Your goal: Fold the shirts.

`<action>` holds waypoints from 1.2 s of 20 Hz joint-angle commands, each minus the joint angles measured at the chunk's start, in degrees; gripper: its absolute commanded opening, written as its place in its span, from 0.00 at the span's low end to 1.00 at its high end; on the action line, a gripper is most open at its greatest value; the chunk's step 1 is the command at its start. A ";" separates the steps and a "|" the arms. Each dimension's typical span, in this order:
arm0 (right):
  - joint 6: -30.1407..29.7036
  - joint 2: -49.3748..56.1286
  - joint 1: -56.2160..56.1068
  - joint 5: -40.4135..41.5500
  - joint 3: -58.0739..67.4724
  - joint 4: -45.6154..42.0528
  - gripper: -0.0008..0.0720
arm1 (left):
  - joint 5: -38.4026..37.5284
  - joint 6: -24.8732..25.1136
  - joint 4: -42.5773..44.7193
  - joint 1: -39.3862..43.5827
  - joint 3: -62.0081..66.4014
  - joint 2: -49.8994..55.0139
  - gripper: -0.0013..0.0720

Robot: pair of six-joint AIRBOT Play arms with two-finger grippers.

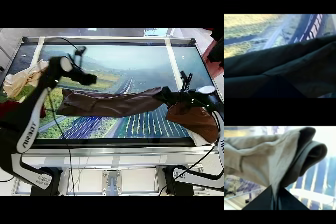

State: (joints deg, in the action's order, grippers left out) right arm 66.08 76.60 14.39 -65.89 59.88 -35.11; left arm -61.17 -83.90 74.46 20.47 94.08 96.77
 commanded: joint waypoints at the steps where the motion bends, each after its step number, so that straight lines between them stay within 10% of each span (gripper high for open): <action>1: 3.19 -1.77 -2.73 -3.30 5.27 -1.62 0.05 | 0.28 1.86 -1.09 7.34 -1.29 5.25 0.03; 13: 7.80 -1.77 -16.76 -2.62 18.16 -6.25 0.05 | 4.55 -0.02 -4.74 11.23 0.33 13.55 0.03; 20: 13.07 1.05 -29.49 5.35 24.35 -8.22 0.04 | -11.52 -2.36 26.60 4.31 14.88 2.12 0.03; 24: 13.84 11.02 -42.58 21.05 28.26 -7.61 0.04 | -15.10 -3.13 29.09 -4.81 14.91 -8.44 0.03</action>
State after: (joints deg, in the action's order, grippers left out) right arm 78.85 81.73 -20.05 -55.99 85.25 -42.85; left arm -72.29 -86.17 97.56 21.02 107.85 94.63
